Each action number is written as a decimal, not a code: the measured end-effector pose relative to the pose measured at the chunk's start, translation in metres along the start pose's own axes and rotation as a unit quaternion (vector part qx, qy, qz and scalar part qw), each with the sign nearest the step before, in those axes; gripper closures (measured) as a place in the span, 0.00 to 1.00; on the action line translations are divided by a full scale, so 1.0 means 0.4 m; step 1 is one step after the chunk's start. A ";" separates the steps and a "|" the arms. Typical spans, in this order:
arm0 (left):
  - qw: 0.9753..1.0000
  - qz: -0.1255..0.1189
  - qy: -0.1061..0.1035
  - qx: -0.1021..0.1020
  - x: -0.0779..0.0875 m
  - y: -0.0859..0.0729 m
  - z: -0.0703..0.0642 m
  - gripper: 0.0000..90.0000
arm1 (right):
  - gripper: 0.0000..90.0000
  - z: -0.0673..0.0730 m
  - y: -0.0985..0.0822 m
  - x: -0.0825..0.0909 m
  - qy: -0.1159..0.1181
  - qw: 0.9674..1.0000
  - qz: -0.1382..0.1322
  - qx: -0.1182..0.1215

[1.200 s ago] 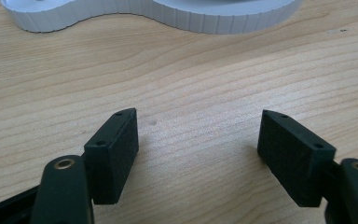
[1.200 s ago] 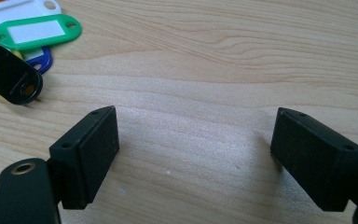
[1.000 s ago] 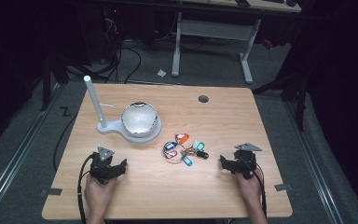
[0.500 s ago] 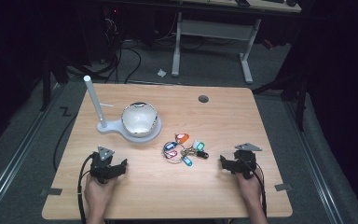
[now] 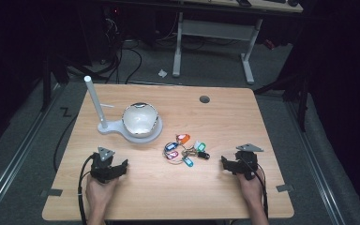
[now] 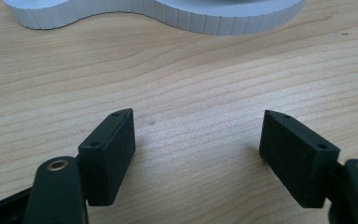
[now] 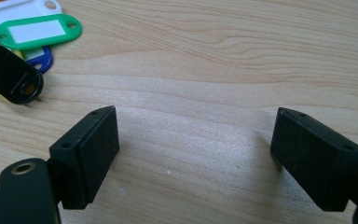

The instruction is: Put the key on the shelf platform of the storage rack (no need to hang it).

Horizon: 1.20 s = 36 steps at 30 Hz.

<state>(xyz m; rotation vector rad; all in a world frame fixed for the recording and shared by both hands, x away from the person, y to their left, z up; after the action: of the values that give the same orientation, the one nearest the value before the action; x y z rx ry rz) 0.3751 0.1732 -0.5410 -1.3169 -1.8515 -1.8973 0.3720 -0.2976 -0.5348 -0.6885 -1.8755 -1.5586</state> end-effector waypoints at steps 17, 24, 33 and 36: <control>0.999 -0.007 -0.043 0.002 0.014 0.016 -0.031 0.36 | 0.17 0.000 0.000 0.000 -0.001 1.000 0.000 0.000; 0.997 0.000 -0.075 -0.022 0.006 0.051 -0.074 0.36 | 0.17 0.000 -0.001 0.001 0.000 1.000 0.001 0.000; 0.994 0.011 -0.099 -0.048 -0.016 0.094 -0.126 0.35 | 0.17 0.000 -0.001 0.001 0.000 1.000 0.001 0.000; 0.993 0.011 -0.109 -0.053 -0.021 0.109 -0.140 0.35 | 0.17 0.000 -0.001 0.001 0.000 1.000 0.001 -0.001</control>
<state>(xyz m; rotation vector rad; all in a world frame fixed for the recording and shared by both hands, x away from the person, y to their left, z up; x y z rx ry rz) 0.3837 0.1115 -0.5060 -1.6297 -1.8451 -1.9318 0.3716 -0.2976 -0.5348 -0.6909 -1.8746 -1.5587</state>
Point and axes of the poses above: each handheld gripper's, and its own axes: x roughly backward along the jaws, y roughly out of its top, z roughly to its left, the point moved 2 cm from there along -x, roughly forward along the jaws, and after that the axes turned 9 degrees about -y, right-handed, at the moved point
